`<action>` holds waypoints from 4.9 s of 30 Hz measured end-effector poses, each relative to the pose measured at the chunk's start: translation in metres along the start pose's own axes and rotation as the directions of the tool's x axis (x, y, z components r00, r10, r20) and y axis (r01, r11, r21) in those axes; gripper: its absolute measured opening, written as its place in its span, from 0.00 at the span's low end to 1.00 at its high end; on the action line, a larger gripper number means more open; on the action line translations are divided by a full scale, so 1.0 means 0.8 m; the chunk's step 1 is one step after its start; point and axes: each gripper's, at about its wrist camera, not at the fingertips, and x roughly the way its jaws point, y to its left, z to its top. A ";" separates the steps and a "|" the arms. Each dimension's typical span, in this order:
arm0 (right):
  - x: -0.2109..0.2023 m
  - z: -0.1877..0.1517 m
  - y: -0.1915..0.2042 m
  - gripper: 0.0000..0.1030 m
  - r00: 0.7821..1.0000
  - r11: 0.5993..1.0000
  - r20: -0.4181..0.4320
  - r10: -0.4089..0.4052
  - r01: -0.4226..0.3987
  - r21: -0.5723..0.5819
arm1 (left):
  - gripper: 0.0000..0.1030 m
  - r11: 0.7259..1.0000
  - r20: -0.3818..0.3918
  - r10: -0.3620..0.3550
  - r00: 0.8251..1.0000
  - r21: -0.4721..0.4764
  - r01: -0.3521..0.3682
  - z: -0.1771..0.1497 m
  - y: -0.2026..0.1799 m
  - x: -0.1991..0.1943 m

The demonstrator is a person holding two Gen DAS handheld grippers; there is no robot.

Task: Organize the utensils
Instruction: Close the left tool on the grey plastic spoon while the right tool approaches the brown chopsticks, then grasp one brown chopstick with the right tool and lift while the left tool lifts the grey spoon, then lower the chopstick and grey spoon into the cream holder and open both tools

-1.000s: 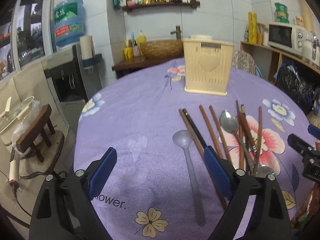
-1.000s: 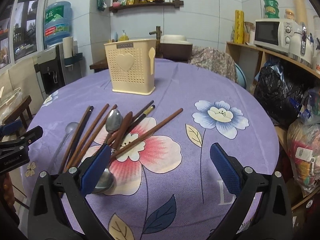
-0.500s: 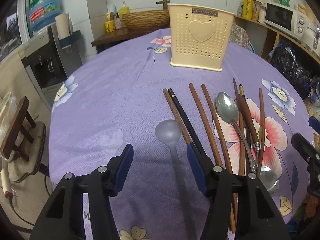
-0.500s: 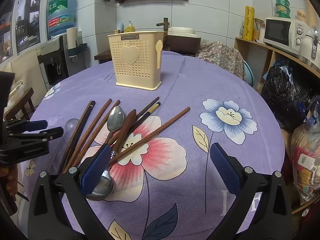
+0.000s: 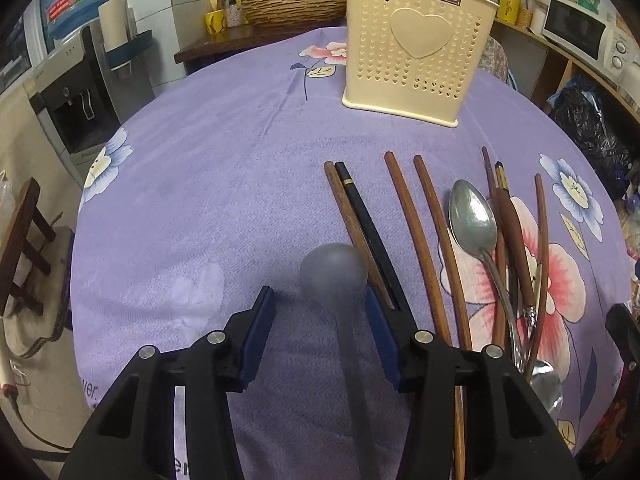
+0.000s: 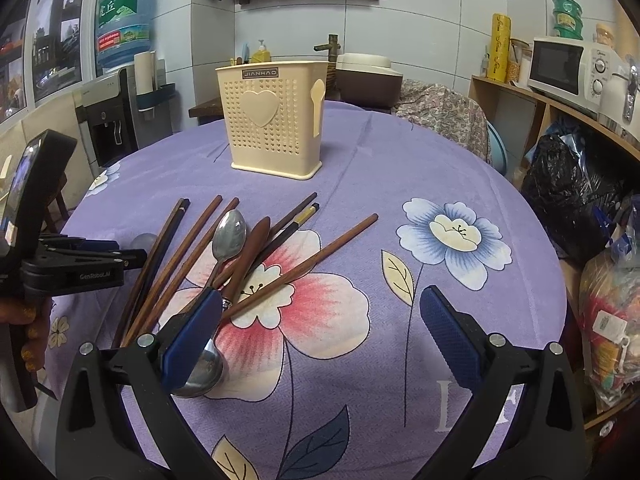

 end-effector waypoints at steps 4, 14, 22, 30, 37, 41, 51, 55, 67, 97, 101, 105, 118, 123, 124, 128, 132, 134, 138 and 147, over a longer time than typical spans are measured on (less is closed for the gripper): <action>0.002 0.002 -0.001 0.95 1.000 1.000 -0.003 0.000 0.000 -0.002 | 0.41 1.000 -0.004 0.005 1.000 0.009 -0.005 0.011 -0.002 0.007; 0.032 0.018 -0.025 0.90 0.994 0.995 -0.083 0.064 -0.057 0.086 | 0.35 1.000 0.000 0.005 1.000 0.001 -0.005 0.021 0.001 0.012; 0.097 0.051 -0.064 0.59 0.965 0.950 -0.224 0.140 -0.067 0.304 | 0.35 1.000 0.002 -0.007 1.000 -0.007 0.007 0.020 0.002 0.011; 0.145 0.070 -0.049 0.31 0.938 0.949 -0.332 0.098 0.013 0.315 | 0.35 1.000 0.007 0.005 1.000 0.005 -0.005 0.018 -0.001 0.011; 0.187 0.088 -0.043 0.23 0.929 0.959 -0.369 0.030 0.078 0.272 | 0.35 1.000 0.011 -0.001 1.000 0.007 0.001 0.017 0.001 0.011; 0.209 0.104 -0.046 0.15 0.922 0.958 -0.386 0.021 0.093 0.273 | 0.35 1.000 0.009 0.003 1.000 0.009 -0.003 0.018 0.000 0.011; 0.222 0.116 -0.056 0.11 0.925 0.954 -0.377 0.047 0.070 0.292 | 0.35 1.000 0.003 0.003 1.000 0.010 -0.003 0.020 0.001 0.014; 0.219 0.115 -0.056 0.10 0.928 0.955 -0.367 0.067 0.046 0.293 | 0.35 1.000 0.010 0.010 1.000 0.012 -0.010 0.020 0.000 0.016; 0.144 0.161 -0.046 0.10 0.980 0.977 -0.174 0.098 -0.062 0.202 | 0.35 0.998 0.127 -0.010 0.992 -0.056 0.017 0.040 0.025 -0.018; -0.011 0.232 -0.069 0.08 0.982 0.985 0.132 0.138 -0.150 0.087 | 0.35 0.995 0.373 0.039 0.927 -0.096 -0.003 0.110 0.046 -0.108; -0.030 0.267 -0.066 0.08 0.972 0.985 0.185 0.147 -0.161 0.063 | 0.35 0.995 0.418 0.022 0.908 -0.095 0.020 0.143 0.049 -0.134; -0.060 0.328 -0.065 0.08 0.942 0.979 0.290 0.170 -0.195 0.061 | 0.35 0.995 0.485 -0.007 0.875 -0.087 0.056 0.197 0.046 -0.172; -0.008 0.433 -0.037 0.08 0.902 0.980 0.421 0.098 -0.162 0.119 | 0.35 0.998 0.543 0.039 0.839 -0.066 -0.004 0.327 -0.013 -0.146; 0.051 0.405 -0.029 0.08 0.936 0.981 0.337 0.099 -0.149 0.126 | 0.35 0.999 0.492 0.045 0.869 -0.033 -0.033 0.315 -0.026 -0.098; 0.060 0.398 -0.029 0.08 0.942 0.981 0.321 0.101 -0.149 0.128 | 0.35 0.999 0.480 0.045 0.876 -0.027 -0.037 0.310 -0.027 -0.088; 0.088 0.377 -0.032 0.08 0.957 0.975 0.260 0.128 -0.169 0.142 | 0.35 0.999 0.433 0.045 0.900 -0.011 -0.044 0.295 -0.028 -0.063; 0.107 0.364 -0.035 0.08 0.965 0.972 0.219 0.144 -0.180 0.152 | 0.35 0.999 0.382 0.042 0.923 0.011 -0.049 0.282 -0.030 -0.037; 0.113 0.360 -0.036 0.08 0.968 0.971 0.205 0.147 -0.180 0.157 | 0.35 0.999 0.370 0.042 0.928 0.016 -0.051 0.278 -0.032 -0.029; 0.116 0.357 -0.038 0.08 0.968 0.973 0.212 0.136 -0.171 0.156 | 0.35 0.999 0.362 0.034 0.932 0.028 -0.047 0.275 -0.036 -0.025; 0.105 0.346 -0.041 0.64 0.959 0.972 0.254 0.126 -0.171 0.163 | 0.62 1.000 0.408 0.006 0.913 0.010 -0.011 0.267 -0.032 -0.048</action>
